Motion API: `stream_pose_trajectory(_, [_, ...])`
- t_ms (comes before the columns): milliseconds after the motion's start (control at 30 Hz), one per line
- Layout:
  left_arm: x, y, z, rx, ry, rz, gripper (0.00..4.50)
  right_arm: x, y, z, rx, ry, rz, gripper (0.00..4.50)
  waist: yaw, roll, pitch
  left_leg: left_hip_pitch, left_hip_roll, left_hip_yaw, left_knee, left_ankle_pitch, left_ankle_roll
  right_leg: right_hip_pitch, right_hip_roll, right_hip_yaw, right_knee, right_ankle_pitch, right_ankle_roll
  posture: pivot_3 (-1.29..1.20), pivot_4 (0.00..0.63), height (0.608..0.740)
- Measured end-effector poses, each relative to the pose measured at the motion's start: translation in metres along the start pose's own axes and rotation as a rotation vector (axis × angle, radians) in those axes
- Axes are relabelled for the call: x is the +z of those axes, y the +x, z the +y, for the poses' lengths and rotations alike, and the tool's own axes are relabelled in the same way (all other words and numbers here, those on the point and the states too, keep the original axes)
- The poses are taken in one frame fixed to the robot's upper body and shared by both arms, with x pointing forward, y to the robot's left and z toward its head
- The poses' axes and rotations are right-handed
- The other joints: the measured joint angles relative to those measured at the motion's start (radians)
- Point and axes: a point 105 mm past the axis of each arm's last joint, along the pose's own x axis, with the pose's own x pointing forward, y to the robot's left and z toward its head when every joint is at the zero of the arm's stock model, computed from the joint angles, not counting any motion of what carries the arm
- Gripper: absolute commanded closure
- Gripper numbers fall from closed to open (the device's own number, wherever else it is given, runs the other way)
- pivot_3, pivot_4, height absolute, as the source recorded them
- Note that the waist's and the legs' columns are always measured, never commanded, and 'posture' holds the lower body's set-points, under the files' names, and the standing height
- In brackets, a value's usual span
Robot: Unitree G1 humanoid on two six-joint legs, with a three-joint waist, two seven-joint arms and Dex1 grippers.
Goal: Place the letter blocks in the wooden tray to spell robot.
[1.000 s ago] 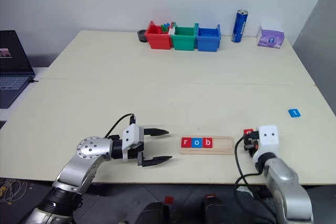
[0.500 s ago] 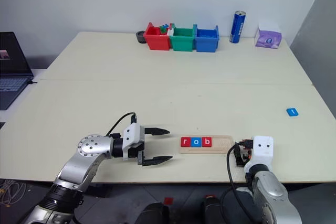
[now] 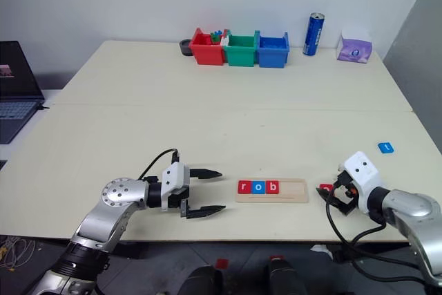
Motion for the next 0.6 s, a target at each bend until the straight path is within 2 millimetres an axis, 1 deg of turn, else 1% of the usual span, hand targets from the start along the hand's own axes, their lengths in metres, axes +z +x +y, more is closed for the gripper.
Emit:
stream_pose_trajectory(100, [0.0, 0.0, 0.0, 0.0, 0.007, -0.001, 0.0, -0.006, 0.002, -0.002, 0.078, -0.062, 0.024, 0.01, 0.0, 0.0, 0.0, 0.0, 0.0, 0.0, 0.0, 0.0, 0.0, 0.0, 0.0, 0.0, 0.0, 0.0, 0.0, 0.0, 0.15, 0.74])
stream_pose_trajectory(267, [-0.001, -0.002, 0.0, 0.001, 0.006, 0.006, 0.0, -0.008, 0.014, -0.006, 0.17, -0.121, 0.032, 0.01, 0.0, 0.0, 0.001, 0.0, 0.001, 0.0, 0.0, 0.0, 0.0, 0.0, 0.0, 0.0, 0.001, 0.0, 0.0, 0.0, 0.15, 0.74])
stream_pose_trajectory(300, [-0.002, -0.002, 0.0, 0.002, 0.005, 0.009, 0.0, -0.01, 0.016, -0.007, 0.185, -0.13, 0.039, 0.18, 0.0, -0.001, 0.001, 0.0, 0.001, 0.0, 0.0, 0.0, 0.0, 0.0, 0.0, 0.0, 0.001, 0.0, 0.0, 0.0, 0.15, 0.74])
stream_pose_trajectory(367, [-0.002, -0.003, 0.0, 0.002, 0.004, 0.012, 0.0, -0.013, 0.018, -0.007, 0.207, -0.14, 0.053, 0.6, 0.001, 0.0, 0.001, 0.0, 0.001, 0.0, 0.0, 0.0, 0.0, 0.0, -0.001, 0.0, 0.001, 0.0, 0.0, 0.0, 0.15, 0.74])
stream_pose_trajectory(433, [-0.002, -0.003, 0.0, 0.003, 0.004, 0.014, 0.0, -0.011, 0.021, -0.007, 0.228, -0.16, 0.054, 1.31, 0.001, 0.0, 0.001, 0.0, 0.001, -0.001, 0.0, 0.0, 0.0, 0.0, -0.001, 0.0, 0.001, 0.0, 0.0, 0.0, 0.15, 0.74])
stream_pose_trajectory(467, [-0.003, -0.004, 0.0, 0.003, 0.004, 0.014, 0.0, -0.011, 0.021, -0.007, 0.236, -0.165, 0.057, 1.6, 0.001, 0.0, 0.001, 0.0, 0.001, -0.001, 0.001, 0.0, 0.0, 0.0, -0.001, 0.0, 0.001, 0.0, 0.0, 0.0, 0.15, 0.74])
stream_pose_trajectory(600, [-0.003, -0.004, 0.0, 0.003, 0.004, 0.015, 0.0, -0.012, 0.021, -0.003, 0.273, -0.172, 0.058, 3.04, 0.001, 0.0, 0.001, 0.0, 0.001, -0.001, 0.001, 0.0, 0.0, 0.0, -0.001, 0.001, 0.001, 0.0, 0.0, 0.0, 0.15, 0.74])
